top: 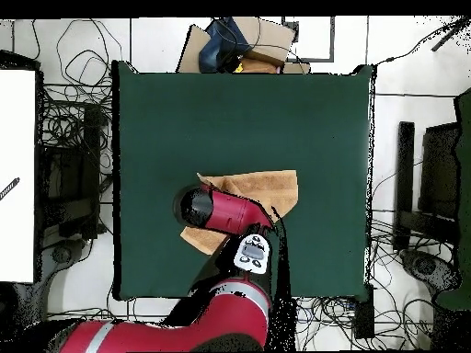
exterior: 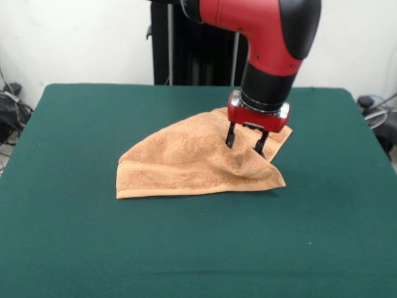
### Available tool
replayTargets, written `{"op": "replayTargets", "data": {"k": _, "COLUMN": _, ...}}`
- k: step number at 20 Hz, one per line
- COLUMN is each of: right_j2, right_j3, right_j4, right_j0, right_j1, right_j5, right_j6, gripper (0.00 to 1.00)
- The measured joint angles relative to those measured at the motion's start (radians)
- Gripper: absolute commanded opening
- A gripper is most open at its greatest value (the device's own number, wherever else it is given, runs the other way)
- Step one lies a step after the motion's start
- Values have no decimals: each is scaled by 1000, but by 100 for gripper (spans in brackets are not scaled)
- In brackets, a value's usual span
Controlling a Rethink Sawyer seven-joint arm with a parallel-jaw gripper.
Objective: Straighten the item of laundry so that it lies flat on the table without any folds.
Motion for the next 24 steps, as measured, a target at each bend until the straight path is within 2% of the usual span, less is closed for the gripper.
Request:
{"op": "replayTargets", "data": {"k": 10, "right_j2": 0, "right_j3": -12, "right_j4": 3, "right_j0": 7, "right_j1": 30, "right_j5": 0, "right_j6": 0, "gripper": 100}}
{"op": "replayTargets", "data": {"k": 11, "right_j2": 0, "right_j3": -12, "right_j4": 2, "right_j0": 7, "right_j1": 30, "right_j5": 0, "right_j6": 0, "gripper": 0}}
{"op": "replayTargets", "data": {"k": 24, "right_j2": 5, "right_j3": -12, "right_j4": 3, "right_j0": 7, "right_j1": 31, "right_j5": -5, "right_j6": 0, "gripper": 0}}
